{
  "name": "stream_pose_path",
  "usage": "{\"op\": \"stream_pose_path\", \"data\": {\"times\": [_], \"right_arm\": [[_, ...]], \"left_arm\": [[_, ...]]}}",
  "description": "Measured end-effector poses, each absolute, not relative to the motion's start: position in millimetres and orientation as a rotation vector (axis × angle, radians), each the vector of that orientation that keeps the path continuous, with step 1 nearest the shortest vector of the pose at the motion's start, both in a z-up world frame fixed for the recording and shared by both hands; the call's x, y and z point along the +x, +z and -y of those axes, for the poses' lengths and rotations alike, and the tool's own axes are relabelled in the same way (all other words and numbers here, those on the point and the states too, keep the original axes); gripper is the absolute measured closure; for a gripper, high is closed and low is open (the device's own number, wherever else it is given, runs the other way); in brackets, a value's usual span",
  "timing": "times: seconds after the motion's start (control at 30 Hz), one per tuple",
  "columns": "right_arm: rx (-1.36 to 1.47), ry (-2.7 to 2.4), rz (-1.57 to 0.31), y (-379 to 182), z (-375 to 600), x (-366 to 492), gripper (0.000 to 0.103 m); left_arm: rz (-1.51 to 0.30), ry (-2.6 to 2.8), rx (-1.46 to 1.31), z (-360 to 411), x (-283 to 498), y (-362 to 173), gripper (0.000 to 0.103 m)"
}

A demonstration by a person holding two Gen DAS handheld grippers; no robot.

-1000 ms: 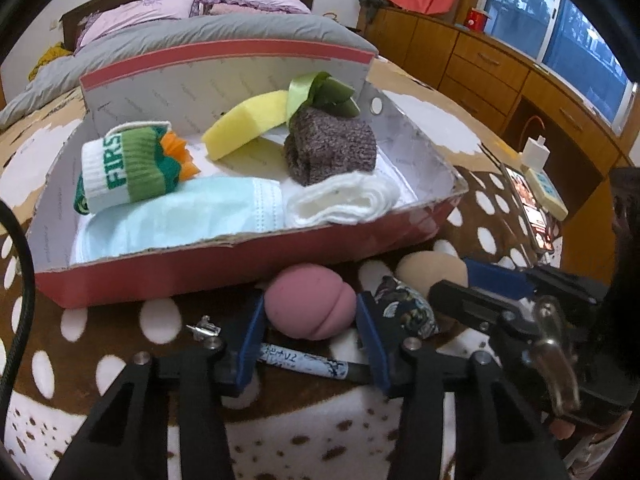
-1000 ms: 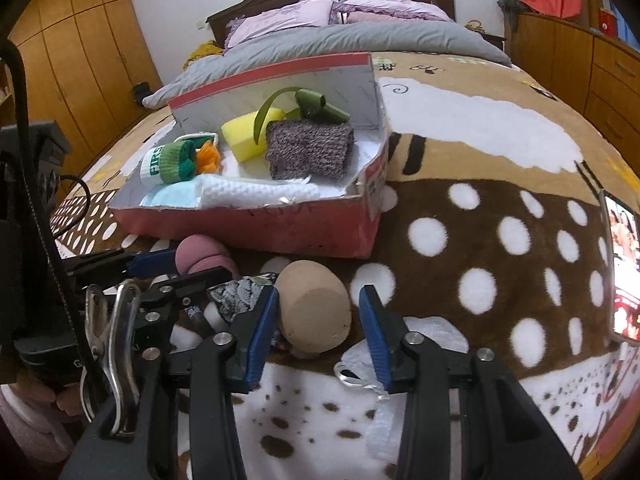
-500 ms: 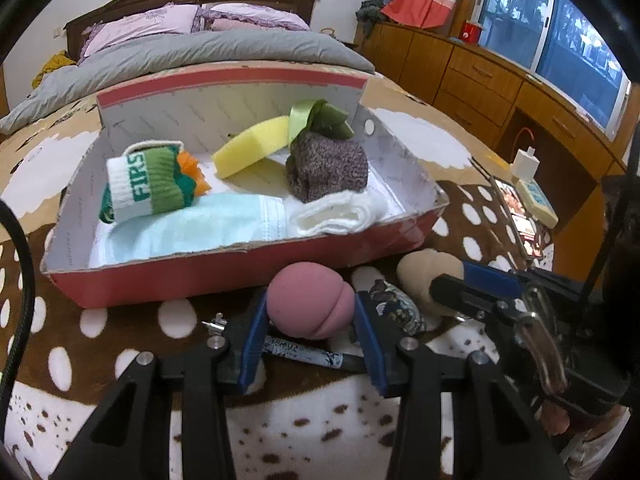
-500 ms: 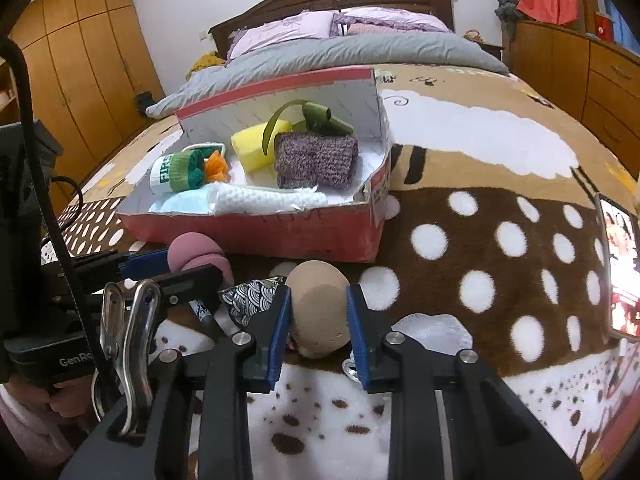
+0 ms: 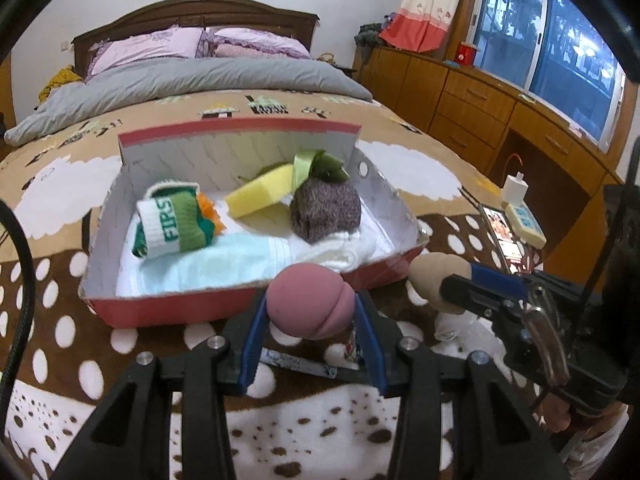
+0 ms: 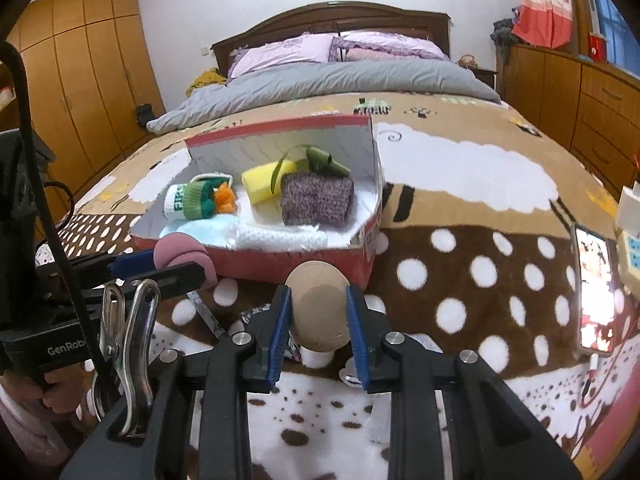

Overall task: Organize soft objects
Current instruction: 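Carry the pink ball and beige sponge over the box with both tools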

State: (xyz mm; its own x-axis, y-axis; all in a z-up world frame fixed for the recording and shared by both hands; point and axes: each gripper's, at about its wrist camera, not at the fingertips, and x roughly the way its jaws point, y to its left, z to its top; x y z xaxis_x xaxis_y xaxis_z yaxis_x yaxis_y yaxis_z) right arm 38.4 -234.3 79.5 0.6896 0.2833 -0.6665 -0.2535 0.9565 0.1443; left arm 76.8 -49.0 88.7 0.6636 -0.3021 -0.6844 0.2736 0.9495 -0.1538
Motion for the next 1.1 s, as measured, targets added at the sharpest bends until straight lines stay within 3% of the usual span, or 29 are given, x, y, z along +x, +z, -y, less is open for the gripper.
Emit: {"op": "stream_pose_path", "data": {"times": [0.57, 1.1], "right_arm": [[0.02, 0.313, -0.691, 107, 214, 66, 0.074], [-0.004, 0.293, -0.7, 96, 205, 94, 0.074]], "left_arm": [[-0.737, -0.21, -0.045, 32, 144, 104, 0.058], [-0.767, -0.133, -0.042, 25, 189, 77, 0.058]]}}
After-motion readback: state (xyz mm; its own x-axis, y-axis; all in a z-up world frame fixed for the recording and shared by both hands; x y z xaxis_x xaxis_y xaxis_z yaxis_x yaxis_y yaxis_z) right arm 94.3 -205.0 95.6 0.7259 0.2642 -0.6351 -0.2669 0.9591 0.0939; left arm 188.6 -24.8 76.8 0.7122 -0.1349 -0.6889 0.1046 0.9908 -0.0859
